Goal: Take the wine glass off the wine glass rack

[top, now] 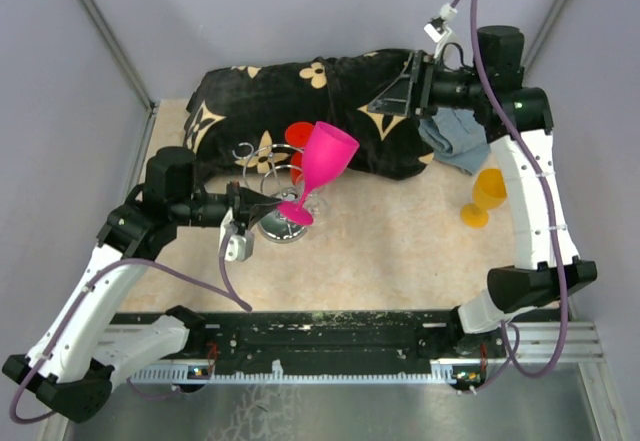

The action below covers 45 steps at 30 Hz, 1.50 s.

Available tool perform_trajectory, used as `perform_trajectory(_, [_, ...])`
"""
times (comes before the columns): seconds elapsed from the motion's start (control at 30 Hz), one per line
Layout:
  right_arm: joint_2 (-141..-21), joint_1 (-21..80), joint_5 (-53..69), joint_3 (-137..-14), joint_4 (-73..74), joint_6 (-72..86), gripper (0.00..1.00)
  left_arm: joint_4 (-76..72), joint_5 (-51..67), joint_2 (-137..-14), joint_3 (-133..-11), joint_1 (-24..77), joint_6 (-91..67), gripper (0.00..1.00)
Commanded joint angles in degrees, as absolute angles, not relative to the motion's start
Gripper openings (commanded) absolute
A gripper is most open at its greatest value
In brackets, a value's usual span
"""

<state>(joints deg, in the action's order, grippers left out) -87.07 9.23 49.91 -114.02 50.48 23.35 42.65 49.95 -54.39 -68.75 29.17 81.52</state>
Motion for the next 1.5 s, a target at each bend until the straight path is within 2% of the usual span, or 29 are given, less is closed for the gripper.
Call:
perform_trajectory(0.0, [-84.15, 13.3, 59.14, -113.73, 45.67, 26.32, 0.61, 43.07, 53.47, -52.41, -66.28, 29.62, 87.61, 0.0])
perform_trajectory(0.2, [-81.96, 14.83, 64.64, -112.76, 41.57, 29.89, 0.62, 43.08, 54.01, -52.12, -65.22, 29.71, 90.06, 0.0])
perform_trajectory(0.4, [-80.84, 17.64, 65.1, -112.39, 44.4, 28.25, 0.62, 43.07, 54.51, -52.48, -64.85, 29.82, 90.72, 0.0])
perform_trajectory(0.73, [-86.76, 26.48, 55.42, -119.45, 60.7, 17.0, 0.62, 42.71, 55.54, -54.18, -65.43, 29.98, 93.05, 0.0])
perform_trajectory(0.97, [-89.29, 32.18, 50.78, -121.03, 65.88, 13.45, 0.61, 41.45, 54.92, -54.9, -65.59, 30.15, 92.54, 0.0])
perform_trajectory(1.0, [-89.34, 32.55, 50.46, -120.82, 66.18, 13.18, 0.57, 41.02, 54.81, -54.91, -65.62, 30.19, 92.35, 0.0])
perform_trajectory(1.03, [-89.31, 32.81, 50.37, -120.54, 66.55, 12.82, 0.47, 40.51, 54.7, -54.93, -65.57, 30.15, 92.04, 0.0])
perform_trajectory(1.1, [-89.24, 33.03, 50.45, -120.24, 66.72, 12.37, 0.06, 39.42, 54.29, -54.87, -65.45, 30.15, 91.18, 0.0])
perform_trajectory(1.13, [-89.08, 33.05, 50.43, -120.33, 66.77, 12.2, 0.0, 38.25, 54.09, -54.67, -65.36, 30.15, 90.53, 0.0])
perform_trajectory(1.17, [-88.9, 33.05, 50.7, -120.53, 66.66, 12.01, 0.0, 36.64, 53.65, -54.34, -64.98, 30.15, 89.41, 0.01])
perform_trajectory(1.2, [-88.68, 33.05, 51.18, -120.81, 66.24, 12.0, 0.0, 34.17, 53.17, -53.85, -64.34, 30.15, 88.19, 0.13])
perform_trajectory(1.33, [-88.11, 33.05, 51.56, -123.76, 65.49, 12.15, 0.0, 22.29, 49.87, -51.24, -60.78, 30.15, 80.79, 0.82])
perform_trajectory(1.37, [-88.27, 32.93, 50.58, -125.23, 66.04, 11.96, 0.0, 19.43, 48.94, -50.6, -60.01, 30.16, 78.81, 0.91])
perform_trajectory(1.4, [-88.49, 32.58, 49.19, -127.14, 67.04, 11.57, 0.0, 17.4, 48.16, -49.99, -59.35, 30.15, 76.94, 0.95])
perform_trajectory(1.47, [-88.41, 28.88, 47.23, -130.11, 67.24, 12.4, 0.0, 12.78, 45.98, -48.81, -58.22, 30.16, 71.81, 0.98])
